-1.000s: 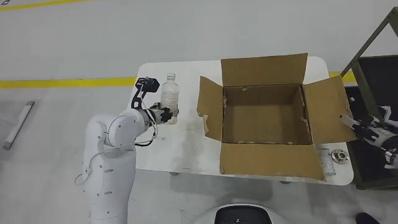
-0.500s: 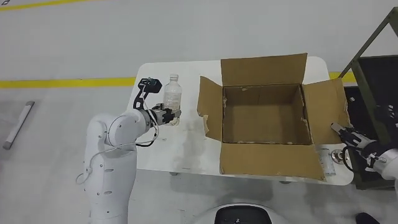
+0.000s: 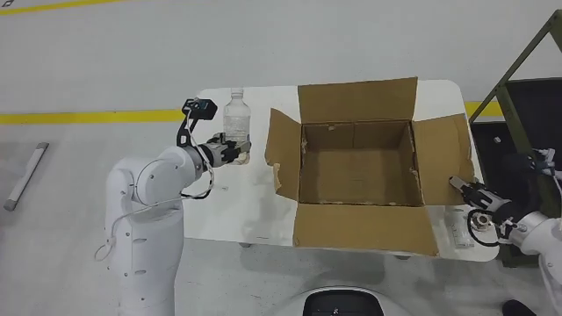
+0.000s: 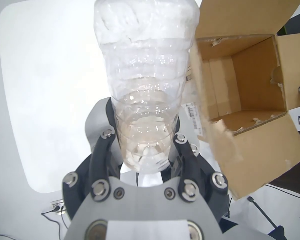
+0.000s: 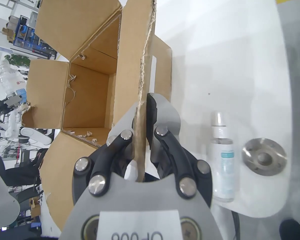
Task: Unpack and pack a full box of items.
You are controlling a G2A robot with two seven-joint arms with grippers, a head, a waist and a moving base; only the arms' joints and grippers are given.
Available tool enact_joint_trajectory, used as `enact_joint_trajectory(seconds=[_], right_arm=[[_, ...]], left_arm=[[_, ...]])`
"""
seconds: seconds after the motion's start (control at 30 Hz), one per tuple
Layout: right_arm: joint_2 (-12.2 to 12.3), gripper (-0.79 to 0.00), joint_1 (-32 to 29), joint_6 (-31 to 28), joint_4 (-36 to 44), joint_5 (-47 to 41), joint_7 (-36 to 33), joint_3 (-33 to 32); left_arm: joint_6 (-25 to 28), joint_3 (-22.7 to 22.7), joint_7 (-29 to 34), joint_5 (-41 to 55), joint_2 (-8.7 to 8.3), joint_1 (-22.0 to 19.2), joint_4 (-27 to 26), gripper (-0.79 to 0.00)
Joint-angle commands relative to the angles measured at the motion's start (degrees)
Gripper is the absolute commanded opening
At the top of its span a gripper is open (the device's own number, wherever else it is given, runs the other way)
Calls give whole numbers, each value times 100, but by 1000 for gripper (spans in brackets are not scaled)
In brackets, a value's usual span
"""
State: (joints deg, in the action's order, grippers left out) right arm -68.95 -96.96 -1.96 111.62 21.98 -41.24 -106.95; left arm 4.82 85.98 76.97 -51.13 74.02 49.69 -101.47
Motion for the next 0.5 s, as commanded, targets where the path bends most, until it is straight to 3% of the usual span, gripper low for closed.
enact_joint_trajectory(seconds=[0.0,0.23,0.47], right_arm=[[-9,-785,12,73,-3,-96,78,121],[-23,-785,104,286,2,-151,267,523],[-55,-785,228,628,151,-28,561,1081]], left_arm=[[-64,42,-44,230,-9,-91,-37,-785],[-209,-52,18,759,-41,-411,-159,-785],[-418,-455,138,1507,-35,-571,-204,-785]])
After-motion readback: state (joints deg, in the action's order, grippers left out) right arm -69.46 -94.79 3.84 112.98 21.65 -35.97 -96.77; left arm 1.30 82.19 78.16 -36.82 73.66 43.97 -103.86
